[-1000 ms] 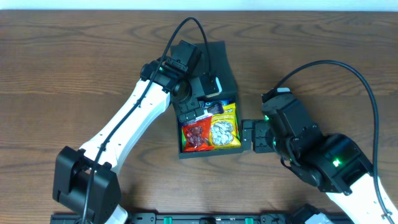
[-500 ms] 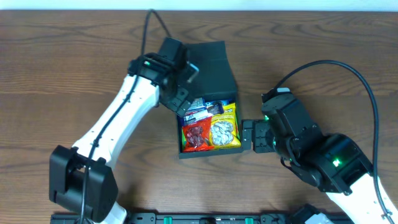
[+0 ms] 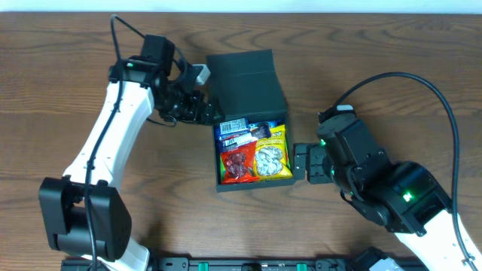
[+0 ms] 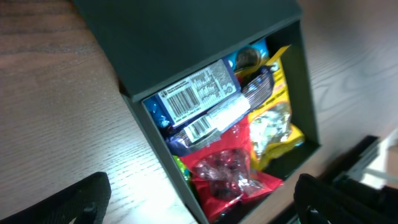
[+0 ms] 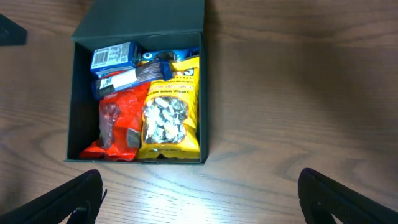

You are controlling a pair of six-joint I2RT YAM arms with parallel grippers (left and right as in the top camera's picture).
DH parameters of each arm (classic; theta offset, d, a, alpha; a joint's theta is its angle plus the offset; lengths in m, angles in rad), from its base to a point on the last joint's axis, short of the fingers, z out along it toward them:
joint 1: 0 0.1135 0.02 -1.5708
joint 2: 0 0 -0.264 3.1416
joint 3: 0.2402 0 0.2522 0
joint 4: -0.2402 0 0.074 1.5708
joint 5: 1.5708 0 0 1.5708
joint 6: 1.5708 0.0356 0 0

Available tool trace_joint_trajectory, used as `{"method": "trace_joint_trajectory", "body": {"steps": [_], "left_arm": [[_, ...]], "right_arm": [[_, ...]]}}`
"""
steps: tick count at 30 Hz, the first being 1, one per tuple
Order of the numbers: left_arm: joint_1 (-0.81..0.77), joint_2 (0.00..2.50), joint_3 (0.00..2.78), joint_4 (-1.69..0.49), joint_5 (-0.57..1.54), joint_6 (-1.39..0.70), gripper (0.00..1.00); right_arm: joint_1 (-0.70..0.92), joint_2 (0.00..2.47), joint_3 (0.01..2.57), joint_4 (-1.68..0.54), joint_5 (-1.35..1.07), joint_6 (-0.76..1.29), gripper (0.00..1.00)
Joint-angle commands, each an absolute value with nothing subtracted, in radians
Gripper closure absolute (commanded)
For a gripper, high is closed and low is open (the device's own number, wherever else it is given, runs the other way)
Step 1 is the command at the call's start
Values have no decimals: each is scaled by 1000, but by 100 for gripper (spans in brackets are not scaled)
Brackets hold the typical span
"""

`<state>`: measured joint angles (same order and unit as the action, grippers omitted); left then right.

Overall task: Pack container
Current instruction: 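Open the left gripper and raise both grippers away from the box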

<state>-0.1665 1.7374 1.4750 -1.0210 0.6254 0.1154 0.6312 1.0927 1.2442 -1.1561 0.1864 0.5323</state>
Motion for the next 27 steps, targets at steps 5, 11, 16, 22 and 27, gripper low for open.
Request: {"method": "trace_joint_trajectory", "body": {"steps": [5, 11, 16, 22, 27], "left_arm": [[-144, 1733, 1490, -1005, 698, 104, 5], [-144, 1733, 1490, -978, 696, 105, 5], [-144, 1733, 1490, -950, 700, 104, 5], [-143, 1733, 1490, -898, 683, 103, 23], [-142, 1733, 1490, -850, 558, 21, 72]], "right_arm": [[620, 1092, 1260, -1129, 210, 519, 1], [620, 1093, 1260, -1080, 222, 518, 8], [620, 1114, 1260, -1047, 339, 519, 83], [620, 1208, 1259, -1032, 440, 519, 98], [614, 1334, 1259, -973, 488, 518, 99]]}}
